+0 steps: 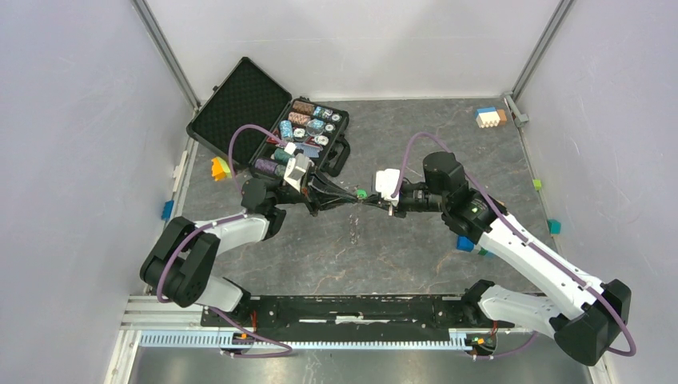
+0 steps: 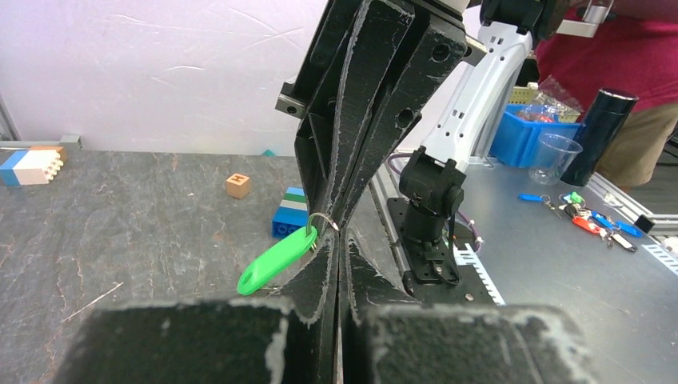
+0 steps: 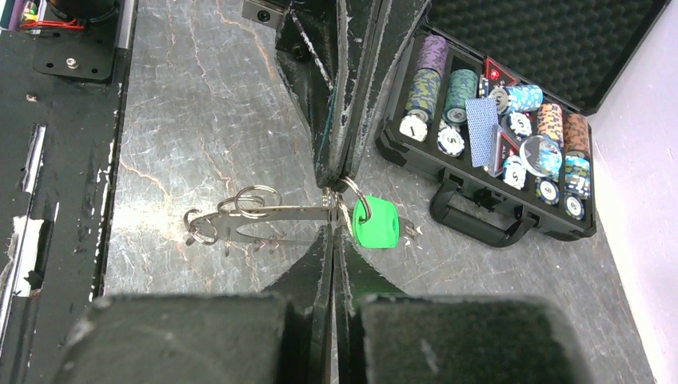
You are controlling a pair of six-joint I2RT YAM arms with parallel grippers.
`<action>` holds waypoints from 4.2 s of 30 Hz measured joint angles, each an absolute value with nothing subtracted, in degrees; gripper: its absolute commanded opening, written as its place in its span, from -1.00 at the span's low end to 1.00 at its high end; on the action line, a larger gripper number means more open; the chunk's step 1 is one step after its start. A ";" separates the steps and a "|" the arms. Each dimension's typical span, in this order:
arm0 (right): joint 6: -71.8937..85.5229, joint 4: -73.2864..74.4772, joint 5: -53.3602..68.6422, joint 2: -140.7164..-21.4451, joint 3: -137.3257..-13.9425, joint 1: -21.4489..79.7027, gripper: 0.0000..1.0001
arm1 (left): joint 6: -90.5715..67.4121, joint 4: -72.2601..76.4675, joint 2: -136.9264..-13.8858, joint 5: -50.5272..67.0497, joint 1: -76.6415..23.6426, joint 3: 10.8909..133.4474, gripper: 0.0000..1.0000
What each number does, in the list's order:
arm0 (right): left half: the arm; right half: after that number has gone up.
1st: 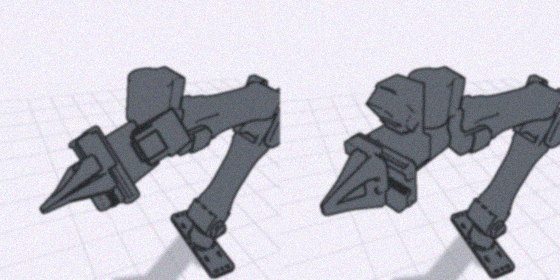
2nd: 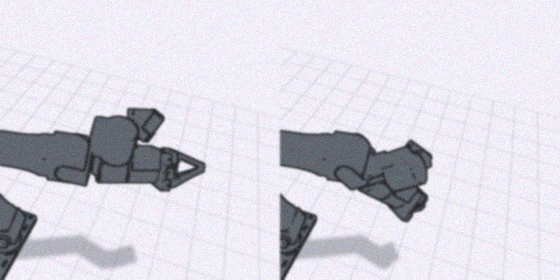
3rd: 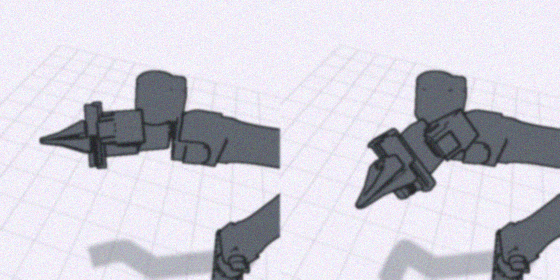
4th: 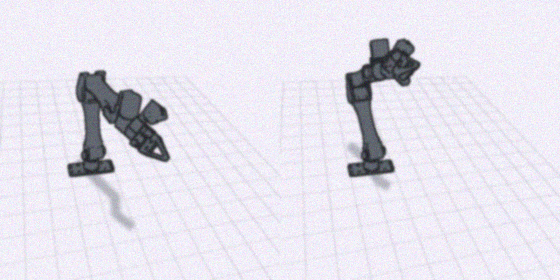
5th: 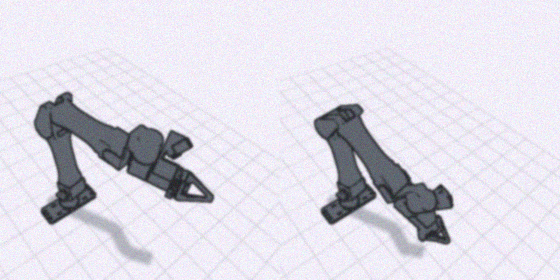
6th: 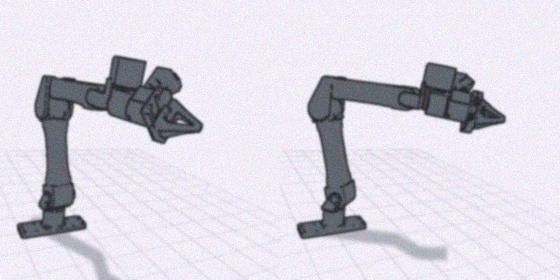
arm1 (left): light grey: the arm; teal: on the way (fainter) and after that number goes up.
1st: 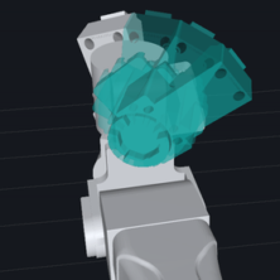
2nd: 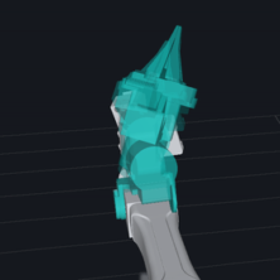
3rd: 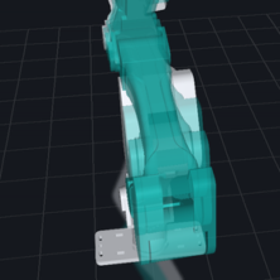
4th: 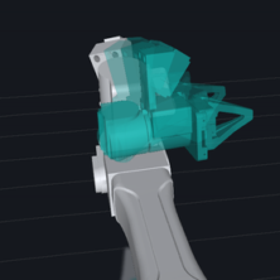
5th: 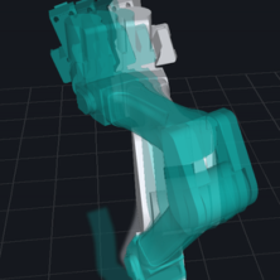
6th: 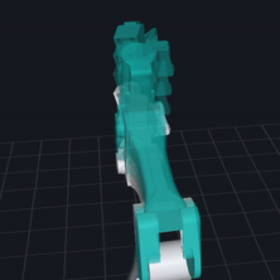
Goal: Put the keys on the keyring
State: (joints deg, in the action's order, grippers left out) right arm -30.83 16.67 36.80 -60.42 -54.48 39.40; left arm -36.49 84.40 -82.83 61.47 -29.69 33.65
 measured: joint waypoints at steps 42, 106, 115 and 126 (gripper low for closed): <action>-30.28 16.38 43.55 -62.67 -54.48 38.87 -0.71 | -37.06 84.60 -83.79 63.26 -30.13 33.56 -0.96; -32.36 15.59 39.48 -62.00 -53.04 38.94 -0.48 | -37.08 84.58 -83.81 62.70 -29.32 33.56 -0.96; -33.63 16.88 36.21 -61.98 -53.06 38.94 -0.44 | -37.08 84.60 -83.81 63.02 -29.32 33.56 -0.96; -33.87 16.99 38.85 -62.24 -53.32 38.94 -0.38 | -37.10 84.60 -83.81 63.13 -29.34 33.56 -0.96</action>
State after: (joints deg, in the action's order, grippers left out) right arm -33.87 16.99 38.85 -62.24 -53.32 38.94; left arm -37.10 84.60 -83.81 63.13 -29.34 33.56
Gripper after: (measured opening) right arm 0.308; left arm 0.022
